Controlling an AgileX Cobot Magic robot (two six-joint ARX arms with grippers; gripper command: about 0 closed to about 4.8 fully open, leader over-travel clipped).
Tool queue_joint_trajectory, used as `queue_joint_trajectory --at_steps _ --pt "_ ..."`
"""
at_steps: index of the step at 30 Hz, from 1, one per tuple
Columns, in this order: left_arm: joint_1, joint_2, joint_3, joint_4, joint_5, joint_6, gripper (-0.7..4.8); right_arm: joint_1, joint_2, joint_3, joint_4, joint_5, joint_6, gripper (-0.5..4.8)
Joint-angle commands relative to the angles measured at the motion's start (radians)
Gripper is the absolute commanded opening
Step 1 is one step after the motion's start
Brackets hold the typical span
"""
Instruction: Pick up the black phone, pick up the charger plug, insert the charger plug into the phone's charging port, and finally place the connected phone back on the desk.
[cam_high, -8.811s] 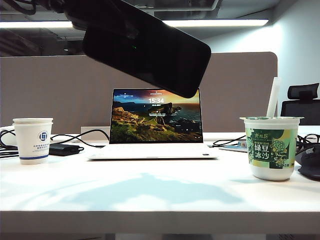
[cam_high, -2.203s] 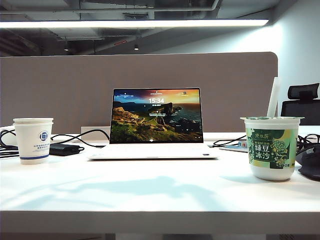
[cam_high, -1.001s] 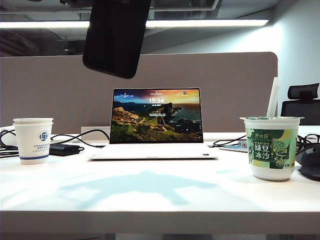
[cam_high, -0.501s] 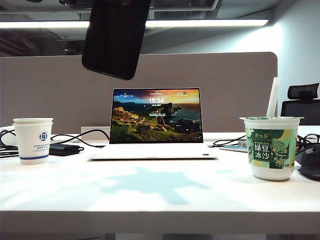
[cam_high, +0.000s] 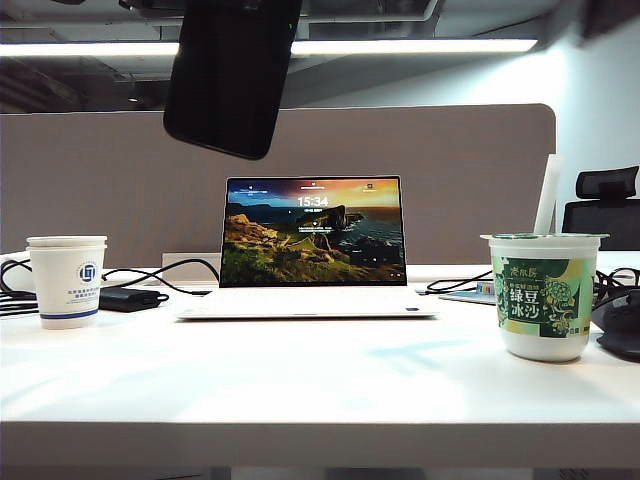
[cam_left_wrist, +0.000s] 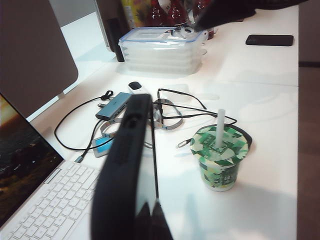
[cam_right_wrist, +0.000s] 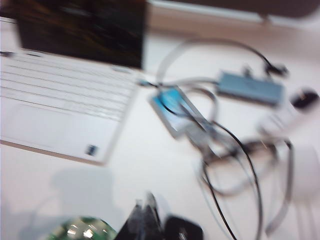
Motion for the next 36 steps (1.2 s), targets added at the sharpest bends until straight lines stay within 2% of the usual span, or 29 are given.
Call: queue_joint_trajectory --at_steps 1,6,17,19,21,22,24,27,32,36 --pt "0.000 -0.007 0.007 0.030 0.007 -0.001 -0.06 -0.057 0.000 0.001 -0.103 -0.004 0.024 0.00" --pt "0.000 -0.007 0.007 0.032 0.007 0.000 -0.06 -0.146 -0.001 -0.060 -0.145 -0.029 -0.010 0.00" --pt "0.000 -0.008 0.007 0.033 0.007 -0.008 -0.06 -0.184 0.010 -0.270 -0.132 -0.026 0.043 0.11" --pt "0.000 -0.008 0.007 0.032 0.007 -0.008 -0.06 -0.210 0.022 -0.296 -0.125 -0.026 0.081 0.60" --pt "0.000 -0.008 0.007 0.032 0.007 -0.008 -0.06 -0.229 0.035 -0.320 -0.121 -0.027 0.104 1.45" --pt "0.000 -0.009 0.007 0.032 0.007 -0.008 -0.06 -0.243 0.041 -0.332 -0.114 -0.027 0.105 2.05" --pt "0.000 -0.009 0.007 0.035 0.007 -0.008 -0.06 -0.272 0.051 -0.351 -0.093 -0.029 0.112 2.83" --pt "-0.001 -0.009 0.007 0.036 0.007 -0.008 -0.06 -0.307 0.058 -0.375 -0.045 -0.072 0.209 2.89" --pt "-0.001 -0.009 0.007 0.036 0.007 -0.008 -0.06 -0.366 0.100 -0.395 0.045 -0.145 0.518 2.89" --pt "-0.001 -0.009 0.007 0.042 0.007 -0.008 -0.06 -0.391 0.167 -0.396 0.069 -0.219 0.661 2.89"
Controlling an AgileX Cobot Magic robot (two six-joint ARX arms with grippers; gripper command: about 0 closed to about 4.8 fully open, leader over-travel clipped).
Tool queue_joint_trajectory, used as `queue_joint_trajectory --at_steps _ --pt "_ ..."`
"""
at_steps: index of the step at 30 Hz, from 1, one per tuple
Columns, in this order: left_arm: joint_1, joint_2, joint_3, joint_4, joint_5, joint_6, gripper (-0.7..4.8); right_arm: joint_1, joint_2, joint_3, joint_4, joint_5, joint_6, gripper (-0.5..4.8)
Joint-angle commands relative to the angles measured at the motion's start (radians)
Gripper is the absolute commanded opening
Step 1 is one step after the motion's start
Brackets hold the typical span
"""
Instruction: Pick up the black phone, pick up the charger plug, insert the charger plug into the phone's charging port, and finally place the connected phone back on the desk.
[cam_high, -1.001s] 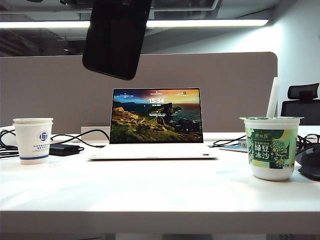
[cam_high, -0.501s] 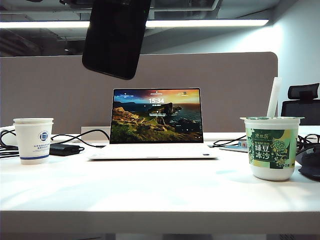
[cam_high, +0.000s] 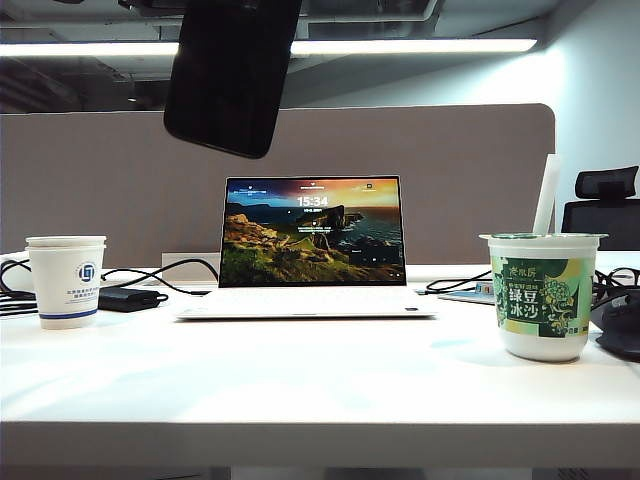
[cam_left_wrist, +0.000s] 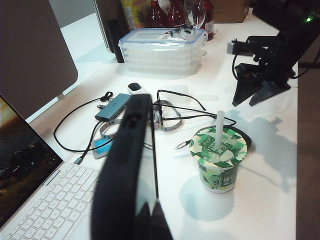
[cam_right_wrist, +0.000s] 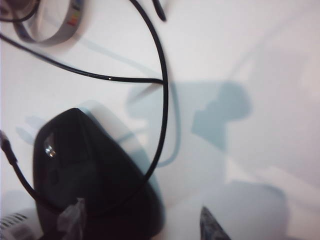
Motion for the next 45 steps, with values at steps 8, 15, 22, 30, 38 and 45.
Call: queue_joint_trajectory --at_steps 8,15,22,30,38,45 --pt "0.000 -0.008 0.007 0.037 0.008 -0.004 -0.06 -0.007 0.166 -0.001 0.097 -0.157 0.208 2.88" --pt "0.000 -0.008 0.007 0.038 0.008 -0.004 -0.06 -0.007 0.193 -0.001 0.114 -0.142 0.232 2.83" --pt "0.000 -0.008 0.007 0.038 0.007 -0.004 -0.06 -0.007 0.193 -0.001 0.150 -0.103 0.293 2.83" --pt "0.000 -0.008 0.007 0.039 0.007 -0.004 -0.06 -0.007 0.201 -0.001 0.178 -0.103 0.334 2.70" --pt "0.000 -0.008 0.007 0.039 0.007 -0.004 -0.06 0.008 0.245 0.000 0.176 -0.103 0.333 2.70" --pt "0.000 -0.008 0.007 0.039 0.007 -0.004 -0.06 0.019 0.254 0.000 0.170 -0.095 0.333 1.23"
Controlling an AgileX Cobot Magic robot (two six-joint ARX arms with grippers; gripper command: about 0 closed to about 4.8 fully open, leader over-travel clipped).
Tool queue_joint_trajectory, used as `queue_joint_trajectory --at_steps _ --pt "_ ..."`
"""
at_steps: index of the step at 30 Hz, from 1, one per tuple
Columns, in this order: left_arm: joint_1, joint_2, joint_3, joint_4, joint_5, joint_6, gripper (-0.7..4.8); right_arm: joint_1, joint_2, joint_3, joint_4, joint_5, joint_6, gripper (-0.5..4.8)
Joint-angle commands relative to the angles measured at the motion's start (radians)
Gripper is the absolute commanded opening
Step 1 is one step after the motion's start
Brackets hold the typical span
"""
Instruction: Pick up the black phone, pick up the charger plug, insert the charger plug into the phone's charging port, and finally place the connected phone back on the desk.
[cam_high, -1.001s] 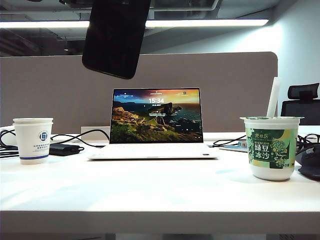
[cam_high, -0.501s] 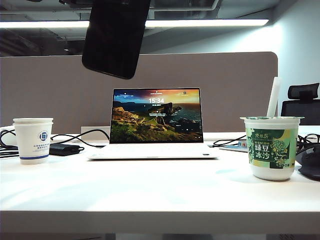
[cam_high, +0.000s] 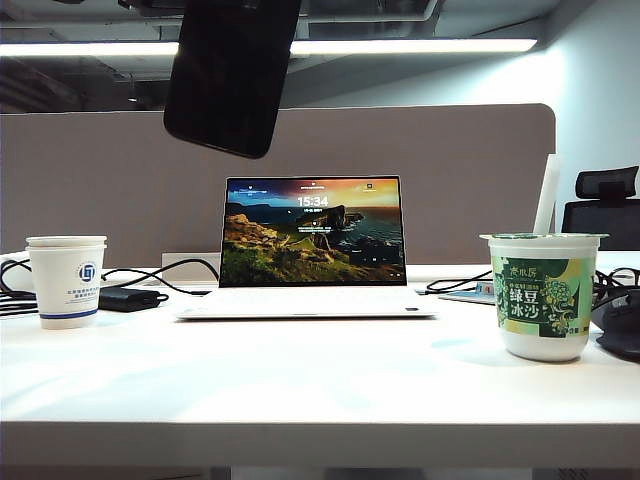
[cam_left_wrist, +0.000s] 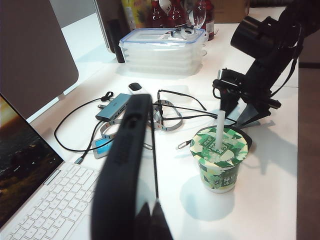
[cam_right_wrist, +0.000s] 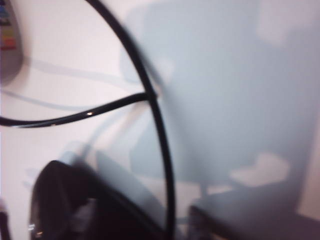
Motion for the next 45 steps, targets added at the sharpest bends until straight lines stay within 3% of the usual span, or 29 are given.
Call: queue_joint_trajectory --at_steps 1,4,5,23,35,41,45 --pt "0.000 -0.008 0.007 0.038 0.007 -0.004 -0.06 0.002 0.006 -0.002 -0.017 0.014 -0.001 1.02" --pt "0.000 -0.008 0.007 0.039 0.005 -0.004 -0.06 0.001 0.006 -0.002 -0.017 0.016 -0.004 0.07" --pt "0.000 -0.008 0.007 0.038 0.003 -0.004 -0.06 0.001 0.005 -0.002 -0.016 0.016 -0.009 -0.01" --pt "0.000 -0.008 0.007 0.035 -0.011 -0.004 -0.06 0.000 -0.136 0.000 0.096 0.012 -0.068 -0.01" --pt "0.000 -0.008 0.007 0.035 -0.011 -0.004 -0.06 0.000 -0.309 0.029 0.334 0.008 -0.069 -0.01" --pt "0.000 -0.008 0.007 0.034 -0.011 -0.015 -0.06 0.002 -0.312 0.127 0.474 -0.163 -0.118 -0.01" --pt "0.000 -0.008 0.007 0.034 -0.011 -0.015 -0.06 0.026 -0.311 0.181 0.479 -0.284 -0.174 -0.01"
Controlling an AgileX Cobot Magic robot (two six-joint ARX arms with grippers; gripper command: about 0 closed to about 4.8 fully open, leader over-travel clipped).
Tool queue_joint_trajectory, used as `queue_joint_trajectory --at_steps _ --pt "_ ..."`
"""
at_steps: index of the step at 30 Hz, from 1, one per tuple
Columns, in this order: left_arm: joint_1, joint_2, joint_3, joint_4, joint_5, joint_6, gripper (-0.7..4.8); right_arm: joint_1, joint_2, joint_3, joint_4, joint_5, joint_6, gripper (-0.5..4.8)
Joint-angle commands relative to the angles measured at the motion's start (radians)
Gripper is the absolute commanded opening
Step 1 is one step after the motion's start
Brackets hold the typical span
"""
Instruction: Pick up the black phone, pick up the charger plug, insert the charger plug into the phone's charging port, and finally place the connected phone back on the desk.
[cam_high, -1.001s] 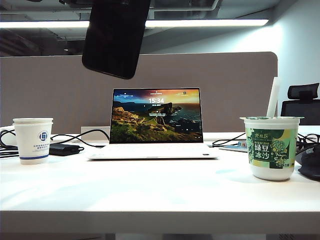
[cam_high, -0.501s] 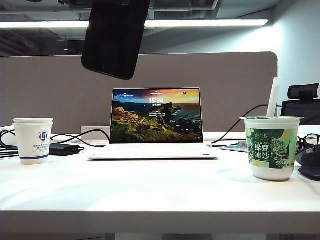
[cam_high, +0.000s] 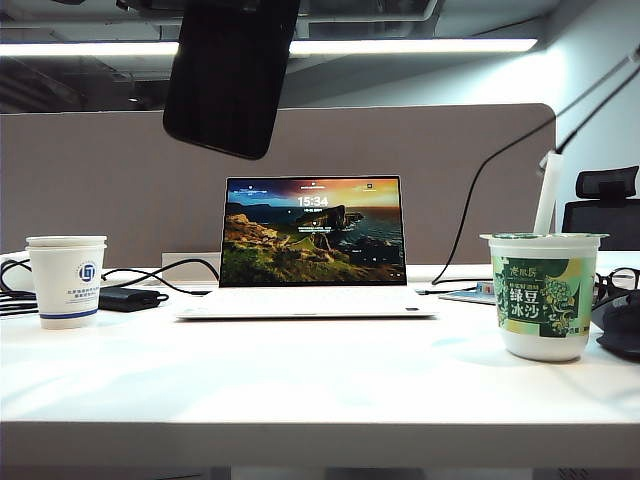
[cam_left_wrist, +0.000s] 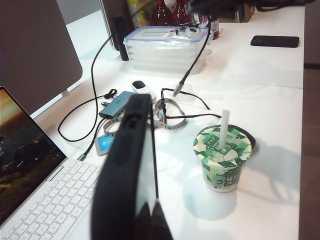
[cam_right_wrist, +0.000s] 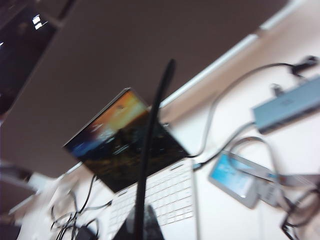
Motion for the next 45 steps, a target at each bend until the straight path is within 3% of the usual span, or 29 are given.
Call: queue_joint_trajectory --at_steps 1,4,15,21,32,36,45 --pt "0.000 -0.008 0.007 0.035 0.005 -0.002 -0.06 0.024 -0.005 0.034 0.024 -0.098 -0.047 -0.01" --pt "0.000 -0.008 0.007 0.031 0.005 -0.002 -0.06 0.097 -0.005 0.048 0.024 -0.166 -0.079 -0.01" --pt "0.000 -0.008 0.007 0.026 0.005 -0.010 -0.06 0.338 0.009 0.048 0.016 -0.211 -0.198 -0.02" --pt "0.000 -0.008 0.007 0.019 0.008 -0.009 -0.06 0.467 0.009 0.048 0.002 -0.138 -0.245 -0.02" --pt "0.000 -0.009 0.007 0.021 0.008 -0.010 -0.06 0.663 0.080 0.145 -0.301 0.036 -0.381 -0.02" --pt "0.000 -0.009 0.007 0.021 0.008 -0.010 -0.06 0.684 0.158 0.224 -0.399 0.083 -0.381 -0.02" --pt "0.000 -0.009 0.007 0.020 0.008 -0.010 -0.06 0.695 0.251 0.251 -0.434 0.185 -0.377 -0.02"
